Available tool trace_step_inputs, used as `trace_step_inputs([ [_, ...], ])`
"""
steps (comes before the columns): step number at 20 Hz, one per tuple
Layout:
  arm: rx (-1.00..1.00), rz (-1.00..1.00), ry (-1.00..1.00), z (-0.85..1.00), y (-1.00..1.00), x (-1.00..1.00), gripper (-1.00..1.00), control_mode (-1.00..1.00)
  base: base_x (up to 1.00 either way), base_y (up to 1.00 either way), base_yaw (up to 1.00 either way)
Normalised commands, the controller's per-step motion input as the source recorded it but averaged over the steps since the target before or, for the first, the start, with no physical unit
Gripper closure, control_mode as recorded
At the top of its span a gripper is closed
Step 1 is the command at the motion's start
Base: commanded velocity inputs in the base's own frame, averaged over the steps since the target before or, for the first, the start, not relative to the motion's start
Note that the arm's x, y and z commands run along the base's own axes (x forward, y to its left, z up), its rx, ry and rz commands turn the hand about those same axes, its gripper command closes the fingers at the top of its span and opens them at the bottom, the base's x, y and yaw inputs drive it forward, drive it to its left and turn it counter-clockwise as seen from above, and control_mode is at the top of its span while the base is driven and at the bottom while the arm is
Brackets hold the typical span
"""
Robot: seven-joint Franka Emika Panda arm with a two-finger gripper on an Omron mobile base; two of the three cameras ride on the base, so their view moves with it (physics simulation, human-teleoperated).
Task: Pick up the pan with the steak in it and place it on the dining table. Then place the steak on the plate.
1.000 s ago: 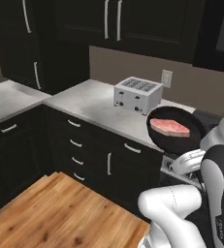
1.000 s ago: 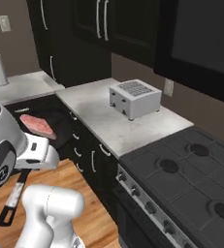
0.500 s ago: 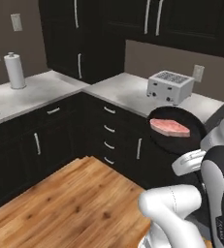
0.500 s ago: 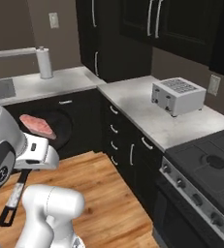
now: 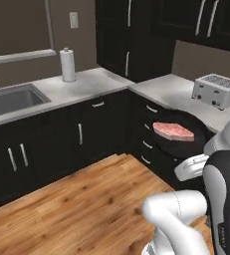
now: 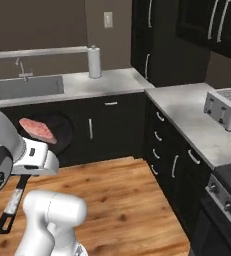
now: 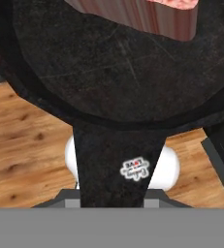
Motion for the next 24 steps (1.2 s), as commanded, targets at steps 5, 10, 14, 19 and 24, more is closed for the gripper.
trace_step_inputs([
  [5,0.0,0.0,0.0,0.0,0.0,0.0,1.0,1.0,-0.02,0.08,0.49],
  [10,0.0,0.0,0.0,0.0,0.0,0.0,1.0,1.0,0.0,0.01,0.5],
  [14,0.0,0.0,0.0,0.0,0.0,0.0,1.0,1.0,0.0,0.0,0.5],
  [19,0.0,0.0,0.0,0.0,0.0,0.0,1.0,1.0,0.0,0.0,0.5],
  [24,0.0,0.0,0.0,0.0,0.0,0.0,1.0,1.0,0.0,0.0,0.5],
])
